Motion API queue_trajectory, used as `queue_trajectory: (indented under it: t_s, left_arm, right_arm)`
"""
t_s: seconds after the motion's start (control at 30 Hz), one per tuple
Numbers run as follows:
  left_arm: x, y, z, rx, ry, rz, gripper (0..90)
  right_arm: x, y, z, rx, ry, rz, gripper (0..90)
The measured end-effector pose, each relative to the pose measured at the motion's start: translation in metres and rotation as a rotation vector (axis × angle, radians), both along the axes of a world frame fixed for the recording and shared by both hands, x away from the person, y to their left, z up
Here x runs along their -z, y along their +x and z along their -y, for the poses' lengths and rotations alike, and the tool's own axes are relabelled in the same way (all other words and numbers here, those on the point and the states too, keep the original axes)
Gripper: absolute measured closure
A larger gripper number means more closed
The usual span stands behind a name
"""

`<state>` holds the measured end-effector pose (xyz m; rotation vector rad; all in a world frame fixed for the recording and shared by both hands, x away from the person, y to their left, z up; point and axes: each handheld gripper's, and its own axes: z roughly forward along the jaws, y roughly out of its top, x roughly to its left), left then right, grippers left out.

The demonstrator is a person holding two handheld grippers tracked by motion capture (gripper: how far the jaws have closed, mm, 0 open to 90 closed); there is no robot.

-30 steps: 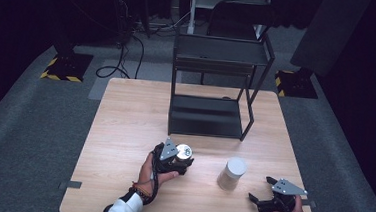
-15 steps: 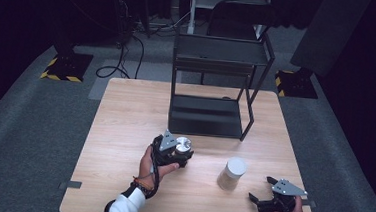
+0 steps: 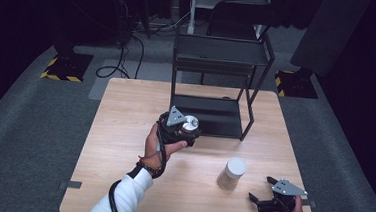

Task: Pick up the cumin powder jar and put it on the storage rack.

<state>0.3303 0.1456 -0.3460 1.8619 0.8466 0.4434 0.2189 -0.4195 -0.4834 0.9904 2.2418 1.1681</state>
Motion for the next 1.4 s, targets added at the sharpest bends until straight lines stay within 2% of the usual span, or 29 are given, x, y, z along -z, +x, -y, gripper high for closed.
queue_trajectory:
  t_s: [0.23, 0.47, 0.53, 0.57, 0.67, 0.8, 0.87, 0.9, 0.93, 1.1, 1.4]
  left_arm:
    - [-0.033, 0.014, 0.002, -0.005, -0.029, 0.007, 31.4]
    - [-0.066, 0.024, 0.01, -0.001, -0.031, 0.049, 31.4]
    - [-0.07, 0.025, 0.011, 0.001, -0.033, 0.052, 31.4]
    - [-0.079, 0.028, 0.014, 0.001, -0.033, 0.062, 31.4]
    - [-0.091, 0.033, 0.017, -0.002, -0.033, 0.067, 31.4]
    - [-0.108, 0.038, 0.019, -0.002, -0.019, 0.085, 31.4]
    - [-0.116, 0.041, 0.019, -0.004, -0.031, 0.08, 31.4]
    - [-0.116, 0.041, 0.019, -0.004, -0.031, 0.08, 31.4]
    - [-0.123, 0.044, 0.019, -0.003, -0.029, 0.082, 31.4]
    - [-0.138, 0.05, 0.02, 0.002, -0.023, 0.088, 31.4]
    - [-0.158, 0.065, 0.021, 0.003, -0.034, 0.079, 31.5]
  right_arm:
    - [0.0, 0.001, 0.0, 0.001, 0.002, -0.004, 0.1]
    - [0.0, 0.001, 0.0, 0.001, 0.003, -0.007, 0.1]
    - [0.0, 0.001, 0.0, 0.001, 0.003, -0.007, 0.1]
    - [0.0, 0.001, 0.0, 0.0, 0.002, -0.004, 0.1]
    - [0.0, 0.0, 0.0, 0.0, 0.0, -0.001, 0.1]
    - [0.0, 0.0, 0.0, 0.0, 0.0, 0.0, 0.1]
    - [0.0, 0.0, 0.0, 0.0, 0.0, -0.001, 0.1]
    - [0.0, 0.0, 0.0, 0.0, 0.001, -0.002, 0.1]
    - [0.0, 0.0, 0.0, 0.0, 0.001, -0.003, 0.1]
    - [0.0, 0.001, 0.001, 0.0, 0.003, -0.008, 0.1]
    - [-0.001, 0.002, 0.001, -0.001, 0.006, -0.014, 0.1]
